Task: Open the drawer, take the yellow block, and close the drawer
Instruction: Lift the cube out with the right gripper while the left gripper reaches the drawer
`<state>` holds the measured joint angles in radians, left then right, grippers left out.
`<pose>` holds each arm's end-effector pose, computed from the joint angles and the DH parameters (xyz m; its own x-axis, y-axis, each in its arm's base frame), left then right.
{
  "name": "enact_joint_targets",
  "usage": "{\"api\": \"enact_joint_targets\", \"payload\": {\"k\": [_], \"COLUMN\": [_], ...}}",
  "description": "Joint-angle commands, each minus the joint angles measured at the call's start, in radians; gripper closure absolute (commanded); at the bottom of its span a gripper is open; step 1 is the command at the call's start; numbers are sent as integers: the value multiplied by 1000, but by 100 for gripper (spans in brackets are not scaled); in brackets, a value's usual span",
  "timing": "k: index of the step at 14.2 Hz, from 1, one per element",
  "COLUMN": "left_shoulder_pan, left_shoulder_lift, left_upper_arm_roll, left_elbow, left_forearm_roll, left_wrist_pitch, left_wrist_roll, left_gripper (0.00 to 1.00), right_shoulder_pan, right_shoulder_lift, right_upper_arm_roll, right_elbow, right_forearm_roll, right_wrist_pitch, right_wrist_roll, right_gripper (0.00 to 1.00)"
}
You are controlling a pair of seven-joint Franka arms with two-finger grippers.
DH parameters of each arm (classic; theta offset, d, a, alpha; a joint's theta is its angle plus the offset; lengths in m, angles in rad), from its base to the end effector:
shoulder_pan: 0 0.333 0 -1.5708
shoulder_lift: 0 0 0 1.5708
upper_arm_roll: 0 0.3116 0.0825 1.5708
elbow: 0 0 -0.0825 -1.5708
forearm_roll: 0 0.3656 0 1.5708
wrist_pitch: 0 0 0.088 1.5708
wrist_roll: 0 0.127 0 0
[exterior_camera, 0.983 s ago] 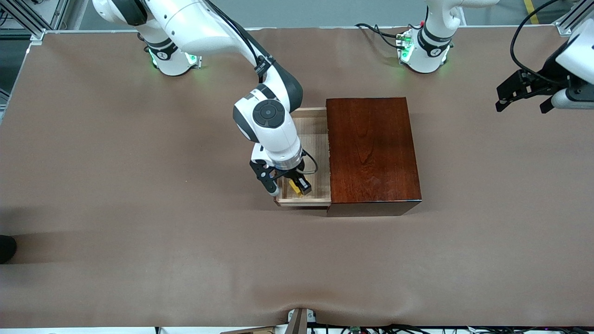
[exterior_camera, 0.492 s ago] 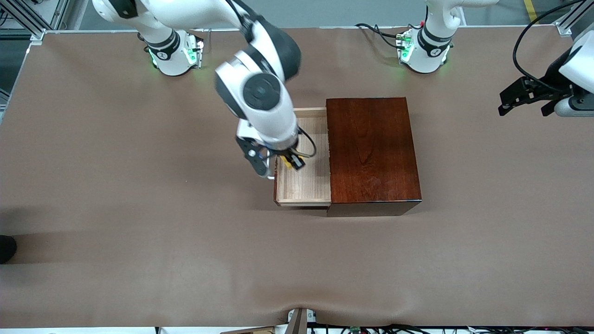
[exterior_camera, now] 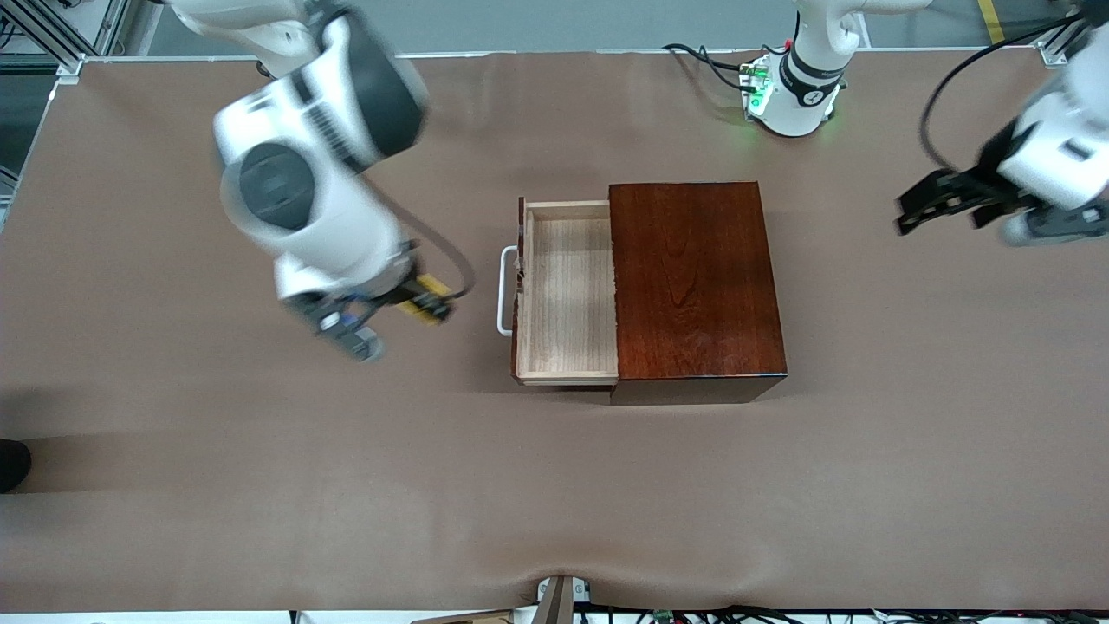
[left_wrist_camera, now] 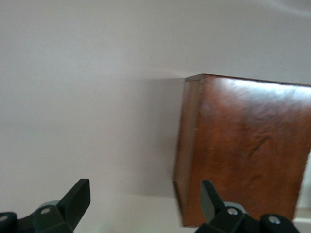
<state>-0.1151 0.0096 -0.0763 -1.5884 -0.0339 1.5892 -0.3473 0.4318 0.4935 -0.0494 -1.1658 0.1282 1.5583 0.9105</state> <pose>0.5294 -0.1067 0.5886 0.9876 0.1557 -0.0200 0.1563 -0.9873 0.0295 0.6093 0.2708 0.4839 0.8542 -0.4997 -0.1437 -0.5030 -0.8642 0.0153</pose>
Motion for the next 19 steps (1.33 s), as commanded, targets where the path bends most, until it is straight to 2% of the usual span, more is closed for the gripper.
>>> {"api": "enact_joint_targets", "payload": {"k": [1,3,5,7,10,15,19], "left_shoulder_pan": [-46,-102,-191,-270,-391,-537,-659], "left_shoulder_lift": [125,200,249,288,341,456,588], "left_upper_arm_roll": [-74,-99,-97,-97,-95,-89,-57], "left_elbow": [106,162,177,177,180,249,301], "left_forearm_roll": [-11,-8,-4,-6,-3,5,46], "left_wrist_pitch": [-6,-3,24,72,136,215,421], "left_wrist_roll": [-235,-375,-510,-663,-895,-1234,-1542], "left_gripper": [0,0,0,0,0,0,0], "right_shoulder_pan": [-164,-272,-375,-459,-522,-626,-696], "right_shoulder_lift": [-99,-116,-118,-105,-79,-15,26], "right_upper_arm_roll": [20,20,20,20,20,22,22], "right_elbow": [-161,-236,-294,-302,-292,-293,-304], "right_forearm_roll": [-19,-25,-27,-45,-113,-114,-114], "right_wrist_pitch": [28,99,181,245,308,373,382], "right_wrist_roll": [-320,-538,-736,-893,-990,-1159,-1246], "right_gripper": [80,80,81,88,89,89,88]}}
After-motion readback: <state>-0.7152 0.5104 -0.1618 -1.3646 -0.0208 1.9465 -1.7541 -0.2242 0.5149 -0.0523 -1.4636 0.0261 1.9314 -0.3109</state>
